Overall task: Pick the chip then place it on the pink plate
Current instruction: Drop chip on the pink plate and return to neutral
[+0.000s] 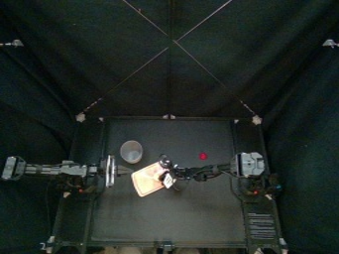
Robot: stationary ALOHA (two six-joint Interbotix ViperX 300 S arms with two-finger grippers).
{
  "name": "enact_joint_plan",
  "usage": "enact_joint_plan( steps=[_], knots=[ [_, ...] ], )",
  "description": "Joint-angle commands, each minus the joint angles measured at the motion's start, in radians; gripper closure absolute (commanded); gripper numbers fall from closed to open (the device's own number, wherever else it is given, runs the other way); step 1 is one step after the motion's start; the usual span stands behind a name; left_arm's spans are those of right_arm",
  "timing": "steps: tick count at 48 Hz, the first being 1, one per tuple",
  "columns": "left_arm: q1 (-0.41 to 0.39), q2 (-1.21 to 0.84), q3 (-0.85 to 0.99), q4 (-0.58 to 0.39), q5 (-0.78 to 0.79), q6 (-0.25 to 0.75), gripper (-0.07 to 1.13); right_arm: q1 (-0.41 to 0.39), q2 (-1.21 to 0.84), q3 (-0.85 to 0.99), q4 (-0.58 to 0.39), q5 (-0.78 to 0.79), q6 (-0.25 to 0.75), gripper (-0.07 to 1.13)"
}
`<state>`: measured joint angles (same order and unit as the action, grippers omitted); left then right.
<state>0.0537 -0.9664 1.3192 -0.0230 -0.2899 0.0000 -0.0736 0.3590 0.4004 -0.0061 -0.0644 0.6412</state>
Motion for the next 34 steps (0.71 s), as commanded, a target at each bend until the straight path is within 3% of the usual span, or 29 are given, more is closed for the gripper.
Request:
enact_joint_plan(
  steps=[1,15,34],
  knots=[
    [0.002,0.003,-0.008,-0.003,-0.005,-0.002,1.06,0.005,0.018,-0.081,-0.029,0.005,-0.003,0.61],
    [0.002,0.002,-0.003,-0.009,-0.005,-0.005,1.06,-0.003,0.020,-0.130,-0.075,0.043,0.000,0.37],
    [0.002,0.003,0.008,-0.028,-0.005,-0.005,1.06,-0.021,-0.202,0.067,-0.078,-0.051,-0.009,0.36]
  ],
)
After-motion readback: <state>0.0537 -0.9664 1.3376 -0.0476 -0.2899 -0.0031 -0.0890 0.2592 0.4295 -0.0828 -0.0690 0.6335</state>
